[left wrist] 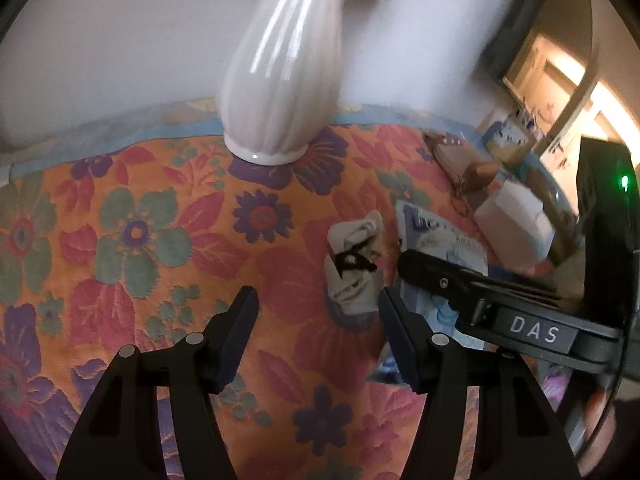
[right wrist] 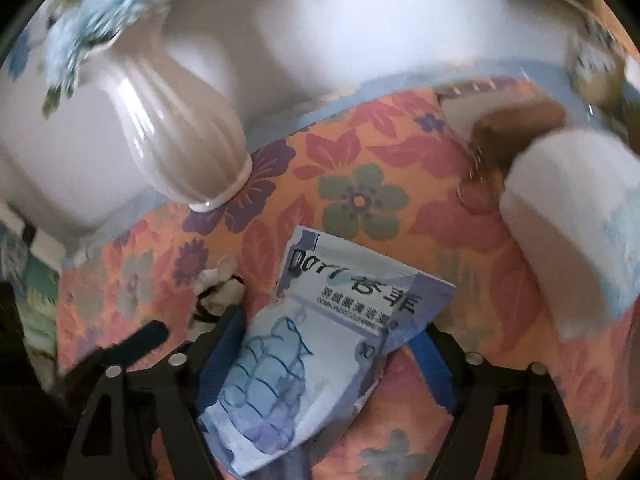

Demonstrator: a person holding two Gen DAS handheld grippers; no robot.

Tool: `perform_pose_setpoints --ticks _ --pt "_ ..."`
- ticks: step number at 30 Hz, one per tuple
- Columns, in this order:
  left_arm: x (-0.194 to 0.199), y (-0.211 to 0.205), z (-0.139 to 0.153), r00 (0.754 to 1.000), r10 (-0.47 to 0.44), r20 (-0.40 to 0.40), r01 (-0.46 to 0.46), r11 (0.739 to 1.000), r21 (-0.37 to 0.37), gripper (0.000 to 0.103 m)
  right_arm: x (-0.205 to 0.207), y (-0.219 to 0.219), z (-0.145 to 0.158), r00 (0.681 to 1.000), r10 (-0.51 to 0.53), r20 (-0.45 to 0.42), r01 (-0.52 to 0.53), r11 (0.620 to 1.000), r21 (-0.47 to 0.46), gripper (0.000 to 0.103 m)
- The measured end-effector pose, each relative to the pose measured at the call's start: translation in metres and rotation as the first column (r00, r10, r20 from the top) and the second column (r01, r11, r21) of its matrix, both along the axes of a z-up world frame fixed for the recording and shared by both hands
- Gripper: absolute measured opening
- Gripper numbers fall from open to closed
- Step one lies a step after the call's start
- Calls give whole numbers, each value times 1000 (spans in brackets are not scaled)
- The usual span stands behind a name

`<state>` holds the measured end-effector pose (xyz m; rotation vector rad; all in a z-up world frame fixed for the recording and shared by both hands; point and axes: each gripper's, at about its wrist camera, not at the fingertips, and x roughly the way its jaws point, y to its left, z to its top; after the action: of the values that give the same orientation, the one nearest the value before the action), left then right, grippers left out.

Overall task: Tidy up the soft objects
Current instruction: 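Grasp the white sock cloth with the left tool while the right tool grasps the blue-white packet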

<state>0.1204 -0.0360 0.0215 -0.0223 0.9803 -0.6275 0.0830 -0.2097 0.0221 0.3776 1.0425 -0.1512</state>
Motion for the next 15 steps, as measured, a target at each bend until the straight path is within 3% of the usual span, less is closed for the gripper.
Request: perform_pose_setpoints --ticks 5,10,13,14,15 --pt "-11 -21 0 998 -60 27 58 995 80 59 -8 -11 2 989 145 -23 -145 989 -15 63" --pt "-2 -32 0 998 -55 -2 55 995 86 59 -29 -22 5 925 375 -65 -375 927 9 64" --pt "9 -40 -1 1000 -27 -6 28 996 79 58 -39 -30 6 917 397 -43 -395 917 58 69" --pt "11 -43 -1 1000 -20 -1 20 997 78 52 -42 -32 5 923 383 -40 -379 922 84 76" --pt "12 -45 -2 1000 -14 7 13 996 88 29 -45 -34 6 929 369 -38 -362 925 115 80"
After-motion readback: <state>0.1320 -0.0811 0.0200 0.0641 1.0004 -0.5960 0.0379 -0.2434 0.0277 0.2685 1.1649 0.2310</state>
